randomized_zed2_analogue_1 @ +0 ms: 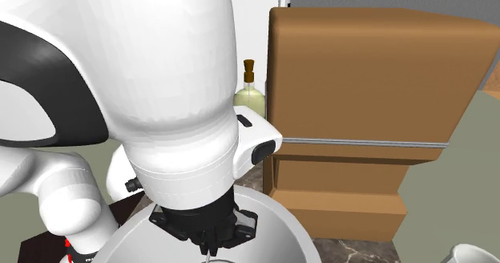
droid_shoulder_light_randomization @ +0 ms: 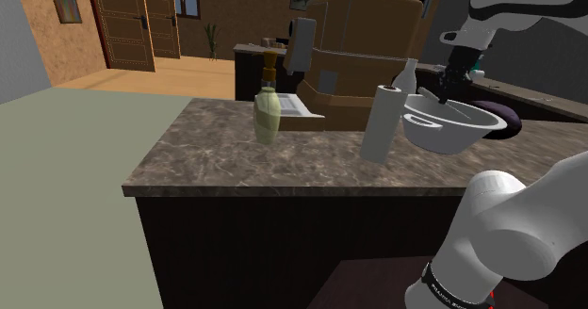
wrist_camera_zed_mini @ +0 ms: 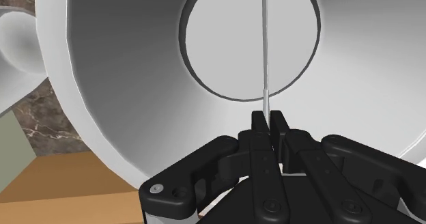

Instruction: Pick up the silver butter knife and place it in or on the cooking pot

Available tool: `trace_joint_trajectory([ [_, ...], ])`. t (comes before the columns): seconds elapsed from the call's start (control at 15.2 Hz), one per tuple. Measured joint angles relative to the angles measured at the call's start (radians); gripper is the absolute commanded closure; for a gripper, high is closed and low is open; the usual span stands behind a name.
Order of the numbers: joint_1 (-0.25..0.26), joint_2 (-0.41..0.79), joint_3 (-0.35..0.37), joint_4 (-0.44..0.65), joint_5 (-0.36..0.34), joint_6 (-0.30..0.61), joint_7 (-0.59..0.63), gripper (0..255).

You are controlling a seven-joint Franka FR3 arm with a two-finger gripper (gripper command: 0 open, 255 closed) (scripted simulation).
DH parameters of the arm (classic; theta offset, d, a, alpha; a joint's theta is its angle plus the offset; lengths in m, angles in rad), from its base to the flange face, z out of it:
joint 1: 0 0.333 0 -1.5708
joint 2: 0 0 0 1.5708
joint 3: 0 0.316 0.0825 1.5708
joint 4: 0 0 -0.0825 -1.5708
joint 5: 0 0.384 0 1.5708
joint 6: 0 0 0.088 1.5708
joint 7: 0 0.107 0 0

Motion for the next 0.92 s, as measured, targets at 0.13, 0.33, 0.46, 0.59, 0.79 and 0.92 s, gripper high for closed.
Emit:
trace_joint_trajectory([
  [0.13, 0.0, 0.0, 0.0, 0.0, 0.0, 0.0, 0.0, 0],
  [0.33, 0.0, 0.0, 0.0, 0.0, 0.0, 0.0, 0.0, 0],
  [0.46, 0.006, 0.008, 0.0, 0.025, 0.006, -0.017, -0.003, 0],
  [0.59, 0.019, 0.029, -0.001, 0.089, 0.018, -0.062, -0.013, 0],
  [0.79, 0.037, 0.056, -0.013, 0.163, 0.032, -0.109, -0.029, 0],
  [0.92, 0.038, 0.058, -0.013, 0.168, 0.033, -0.113, -0.03, 0],
])
